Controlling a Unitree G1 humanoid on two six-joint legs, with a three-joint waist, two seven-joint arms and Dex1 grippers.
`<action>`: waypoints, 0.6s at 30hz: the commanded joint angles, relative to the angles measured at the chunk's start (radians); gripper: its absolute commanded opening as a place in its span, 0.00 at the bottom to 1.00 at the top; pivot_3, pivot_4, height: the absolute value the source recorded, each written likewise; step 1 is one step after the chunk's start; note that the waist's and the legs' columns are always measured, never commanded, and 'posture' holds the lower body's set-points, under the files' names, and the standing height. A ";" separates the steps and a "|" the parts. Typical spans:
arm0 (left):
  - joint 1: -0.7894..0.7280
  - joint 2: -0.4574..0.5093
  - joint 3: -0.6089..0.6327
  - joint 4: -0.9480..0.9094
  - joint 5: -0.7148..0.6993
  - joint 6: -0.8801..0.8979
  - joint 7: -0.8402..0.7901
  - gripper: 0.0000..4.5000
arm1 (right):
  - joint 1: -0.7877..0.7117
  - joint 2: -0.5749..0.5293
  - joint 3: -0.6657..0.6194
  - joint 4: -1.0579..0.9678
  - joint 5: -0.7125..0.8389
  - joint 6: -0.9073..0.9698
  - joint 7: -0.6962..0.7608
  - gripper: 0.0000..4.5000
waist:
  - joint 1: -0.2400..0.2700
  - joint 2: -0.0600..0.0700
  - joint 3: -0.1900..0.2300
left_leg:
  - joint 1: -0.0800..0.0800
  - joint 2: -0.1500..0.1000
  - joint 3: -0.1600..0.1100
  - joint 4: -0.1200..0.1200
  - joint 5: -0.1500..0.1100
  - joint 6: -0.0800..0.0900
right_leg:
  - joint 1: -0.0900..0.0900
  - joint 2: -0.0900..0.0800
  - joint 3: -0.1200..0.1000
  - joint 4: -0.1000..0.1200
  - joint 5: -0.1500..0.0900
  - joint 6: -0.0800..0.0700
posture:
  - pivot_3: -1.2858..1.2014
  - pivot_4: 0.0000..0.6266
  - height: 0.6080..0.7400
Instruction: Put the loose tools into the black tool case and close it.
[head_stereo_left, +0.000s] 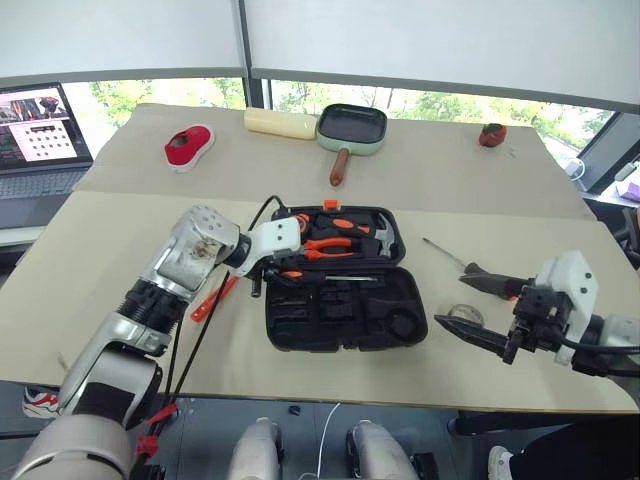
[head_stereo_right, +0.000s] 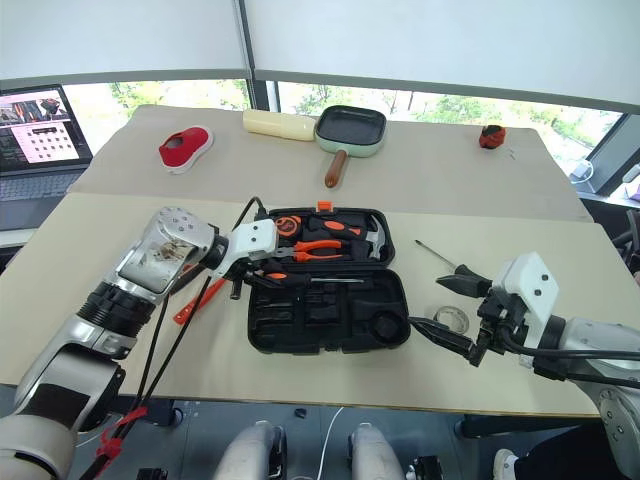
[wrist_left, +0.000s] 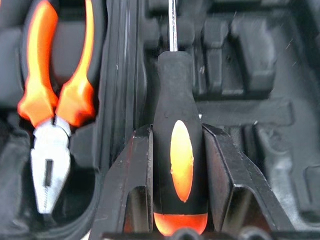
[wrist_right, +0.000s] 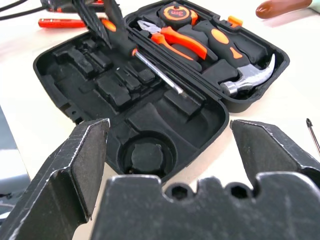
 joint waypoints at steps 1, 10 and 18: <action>-0.016 -0.004 0.010 -0.001 0.000 -0.011 0.003 0.20 | -0.004 0.010 -0.042 -0.026 0.010 -0.025 -0.015 1.00 | 0.000 0.000 0.000 | 0.000 0.000 0.000 0.000 0.000 0.000 | 0.000 0.000 0.000 0.000 0.000 0.000 | 0.52 0.24 1.00; -0.030 -0.041 0.022 0.010 -0.016 0.001 0.015 0.48 | -0.011 0.013 -0.035 -0.028 0.011 -0.027 -0.024 1.00 | 0.006 0.000 0.000 | 0.000 0.000 0.000 0.000 0.000 0.000 | 0.000 0.000 0.000 0.000 0.000 0.000 | 0.52 0.24 1.00; -0.060 -0.031 0.098 -0.067 -0.084 0.052 0.013 0.95 | -0.012 0.016 -0.029 -0.026 0.016 -0.025 -0.024 1.00 | 0.007 0.000 0.000 | 0.000 0.000 -0.001 0.001 0.000 0.000 | 0.000 0.000 0.000 0.000 0.000 0.000 | 0.52 0.24 1.00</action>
